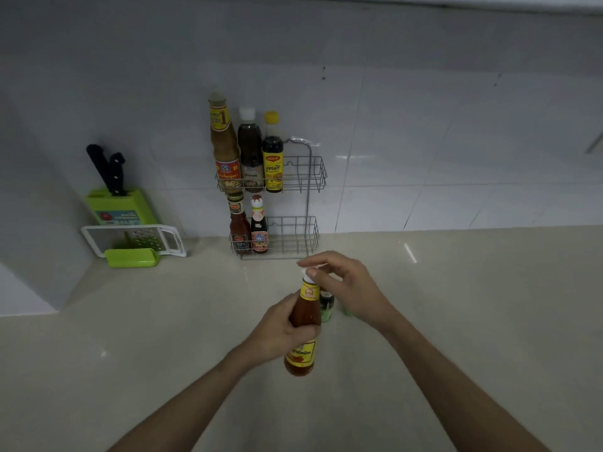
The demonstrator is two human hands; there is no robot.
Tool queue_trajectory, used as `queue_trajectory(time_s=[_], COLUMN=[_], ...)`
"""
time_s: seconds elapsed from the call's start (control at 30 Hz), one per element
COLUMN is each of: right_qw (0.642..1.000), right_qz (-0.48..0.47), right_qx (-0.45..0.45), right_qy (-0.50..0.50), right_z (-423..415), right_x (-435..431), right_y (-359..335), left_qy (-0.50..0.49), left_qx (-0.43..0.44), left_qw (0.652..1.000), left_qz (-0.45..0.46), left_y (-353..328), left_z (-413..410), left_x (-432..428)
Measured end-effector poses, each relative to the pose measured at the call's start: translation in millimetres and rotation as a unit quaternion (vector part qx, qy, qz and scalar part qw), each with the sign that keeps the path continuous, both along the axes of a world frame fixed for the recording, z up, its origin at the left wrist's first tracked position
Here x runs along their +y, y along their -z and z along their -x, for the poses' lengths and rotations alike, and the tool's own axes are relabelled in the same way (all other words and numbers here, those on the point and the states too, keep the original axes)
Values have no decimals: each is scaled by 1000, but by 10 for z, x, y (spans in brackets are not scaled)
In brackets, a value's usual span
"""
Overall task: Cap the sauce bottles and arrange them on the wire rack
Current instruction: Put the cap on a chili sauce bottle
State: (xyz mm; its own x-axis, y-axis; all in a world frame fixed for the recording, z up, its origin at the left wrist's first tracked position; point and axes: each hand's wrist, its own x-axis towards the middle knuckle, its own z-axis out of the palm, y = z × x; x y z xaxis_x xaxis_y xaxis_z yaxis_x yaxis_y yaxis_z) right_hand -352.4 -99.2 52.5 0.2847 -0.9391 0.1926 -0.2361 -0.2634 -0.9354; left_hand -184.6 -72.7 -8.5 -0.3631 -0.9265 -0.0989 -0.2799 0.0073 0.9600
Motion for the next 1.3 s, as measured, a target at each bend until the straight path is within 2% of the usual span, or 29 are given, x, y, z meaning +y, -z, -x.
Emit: queue_trajectory(time_s=[0.1,0.2,0.3,0.4,0.57,0.67,0.93,1.03,1.1,1.17,1.2,1.27,1.3], right_qw=[991,978,962,948,932,930,948,949,949,950,951,948,942], right_qz=[-66,-124,-166,-188,-205,-199,-129,-101,-95,-93,-84,-33,6], right_qx=[4,-22,-42,-22,-38,-43,84,137,166,193,213,263,290], right_qy=[-114,-167,-213,-255,-297,-306,-277,-265,-249,-226,-207,-176,-169], right_z=[85,115,121,93,20,-6,-127,-178,-194,-188,-190,-231,-261], right_x=[-113,-189,-249,-306,-343,-363,-336,-354,-384,-407,-401,-337,-299], right_y=[-323,-539,-679,-791,-875,-905,-1059,-1086,-1053,-996,-956,-849,-785], left_qy=[66,115,146,209,296,318,260,218,151,25,-48,-154,-168], left_qx=[91,174,278,351,435,459,420,382,324,223,162,62,31], left_qw=[991,967,929,882,800,776,828,864,910,964,980,986,985], left_qz=[-78,-144,-194,-234,-287,-293,-264,-246,-211,-141,-102,-32,-10], left_y=[-240,-346,-383,-396,-473,-511,-462,-470,-481,-486,-476,-425,-407], left_z=[-94,-137,-153,-178,-182,-188,-353,-378,-366,-303,-254,-175,-159], left_x=[17,29,26,17,59,65,57,84,103,140,163,203,201])
